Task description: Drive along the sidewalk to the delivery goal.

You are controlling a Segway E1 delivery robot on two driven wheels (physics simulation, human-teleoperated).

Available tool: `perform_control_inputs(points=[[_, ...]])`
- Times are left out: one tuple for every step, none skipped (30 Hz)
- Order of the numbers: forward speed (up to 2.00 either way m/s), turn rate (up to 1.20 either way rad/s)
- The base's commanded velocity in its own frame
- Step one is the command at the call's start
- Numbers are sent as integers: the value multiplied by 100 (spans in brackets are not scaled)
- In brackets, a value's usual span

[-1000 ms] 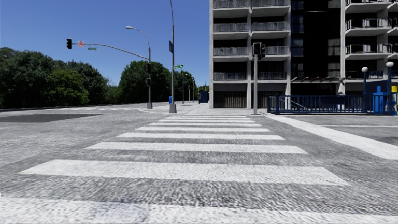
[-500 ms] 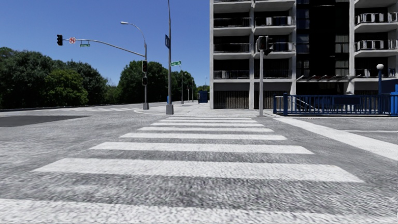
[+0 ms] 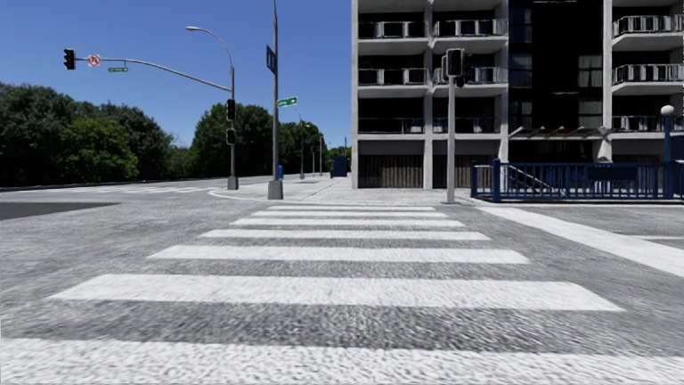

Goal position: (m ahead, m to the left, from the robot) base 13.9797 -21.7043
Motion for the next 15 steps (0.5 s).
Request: perform_control_inputs(points=[[200, -24], [200, -24], [200, -24], [200, -27], [200, -29], [200, -30], [200, -30], [200, -30], [200, -30], [200, -30], [200, -30], [200, -30], [200, -30], [200, -30], [200, -30]])
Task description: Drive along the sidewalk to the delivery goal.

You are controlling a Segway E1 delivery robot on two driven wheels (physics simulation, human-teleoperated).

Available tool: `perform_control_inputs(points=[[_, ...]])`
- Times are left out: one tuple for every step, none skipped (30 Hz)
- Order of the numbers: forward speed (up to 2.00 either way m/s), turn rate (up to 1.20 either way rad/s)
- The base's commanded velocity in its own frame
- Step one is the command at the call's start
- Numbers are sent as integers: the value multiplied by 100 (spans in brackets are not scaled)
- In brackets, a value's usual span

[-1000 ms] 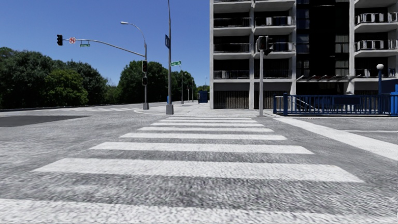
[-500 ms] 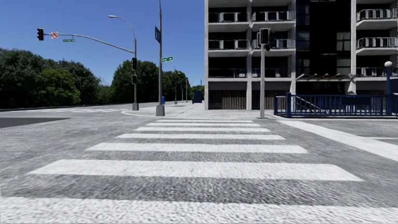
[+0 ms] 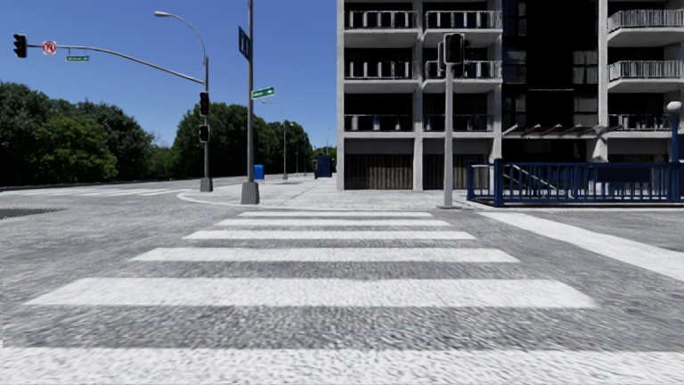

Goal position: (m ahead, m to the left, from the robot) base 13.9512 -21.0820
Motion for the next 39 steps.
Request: perform_control_inputs(points=[[200, -30], [200, -30], [200, -30], [200, -30], [200, -30], [200, -30], [200, -30], [200, -30], [200, -30], [200, -30], [200, -30], [200, -30], [200, -30], [200, -30], [200, -27], [200, 0], [200, 0], [200, 0], [200, 0], [200, 0], [200, 0], [200, 0], [200, 0], [200, 0], [200, 0], [200, 0], [200, 0], [200, 0], [200, 0], [200, 0], [200, 0], [200, 0], [200, 0], [200, 0], [200, 0], [200, 0], [200, 0], [200, 0], [200, 0]])
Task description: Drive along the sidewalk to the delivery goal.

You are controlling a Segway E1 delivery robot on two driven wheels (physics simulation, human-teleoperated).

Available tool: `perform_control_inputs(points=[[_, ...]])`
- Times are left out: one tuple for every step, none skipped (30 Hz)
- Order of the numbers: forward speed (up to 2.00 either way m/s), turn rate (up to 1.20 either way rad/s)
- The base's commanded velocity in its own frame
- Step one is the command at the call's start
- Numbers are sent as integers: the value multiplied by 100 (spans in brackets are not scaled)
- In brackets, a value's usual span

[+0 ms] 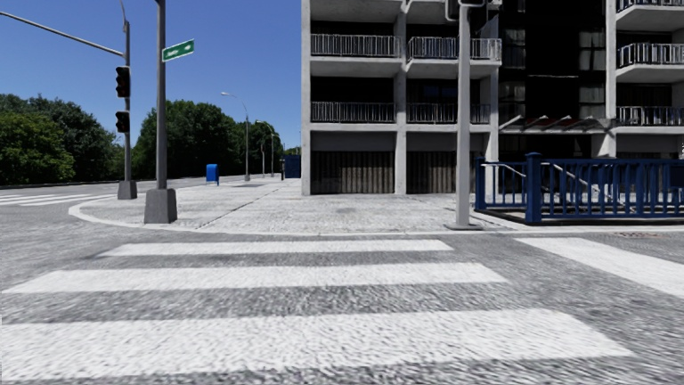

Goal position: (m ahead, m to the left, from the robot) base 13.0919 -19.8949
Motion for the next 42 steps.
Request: perform_control_inputs(points=[[200, 0], [200, 0], [200, 0], [200, 0], [200, 0], [200, 0], [200, 0], [200, 0], [200, 0], [200, 0], [200, 0], [200, 0], [200, 0], [200, 0], [200, 0], [200, 0], [200, 0], [200, 0], [200, 0], [200, 0], [200, 0], [200, 0], [200, 0], [200, 0], [200, 0], [200, 0], [200, 0], [200, 0], [200, 0], [200, 0], [200, 0], [200, 0], [200, 0], [200, 0], [200, 0], [200, 0], [200, 0], [200, 0], [200, 0], [200, 0], [200, 0], [200, 0]])
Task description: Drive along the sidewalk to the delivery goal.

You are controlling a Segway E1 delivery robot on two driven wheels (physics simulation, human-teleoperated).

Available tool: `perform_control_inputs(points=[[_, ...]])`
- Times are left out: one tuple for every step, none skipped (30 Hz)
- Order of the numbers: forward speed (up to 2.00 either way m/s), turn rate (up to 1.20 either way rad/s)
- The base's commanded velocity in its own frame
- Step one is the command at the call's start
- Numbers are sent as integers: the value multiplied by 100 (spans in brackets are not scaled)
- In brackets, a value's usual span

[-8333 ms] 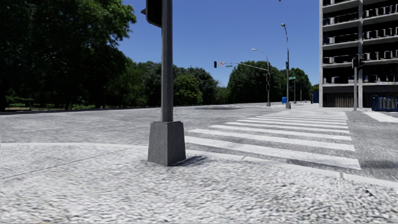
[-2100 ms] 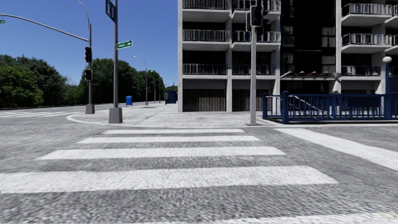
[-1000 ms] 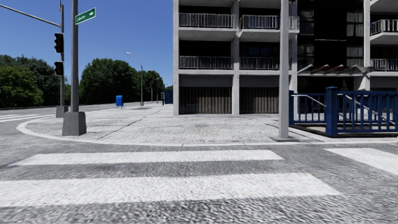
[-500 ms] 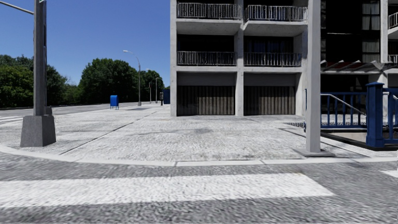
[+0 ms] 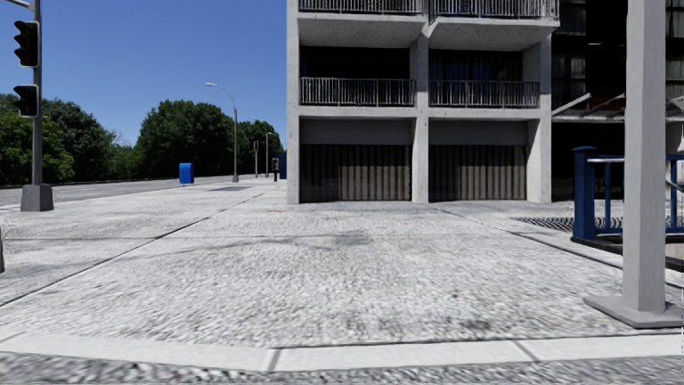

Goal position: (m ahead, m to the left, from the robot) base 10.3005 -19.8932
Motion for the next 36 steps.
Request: perform_control_inputs(points=[[200, 0], [200, 0], [200, 0], [200, 0], [200, 0], [200, 0], [200, 0], [200, 0], [188, 0], [170, 0], [165, 0], [164, 0], [164, 0], [164, 0], [164, 0], [162, 0], [157, 0], [149, 0], [139, 0], [132, 0], [125, 0], [122, 0], [120, 0], [120, 0], [120, 0], [120, 0], [120, 0], [120, 0], [120, 0], [120, 0], [120, 0], [120, 0], [120, 0], [120, 0], [120, 0], [120, 0]])
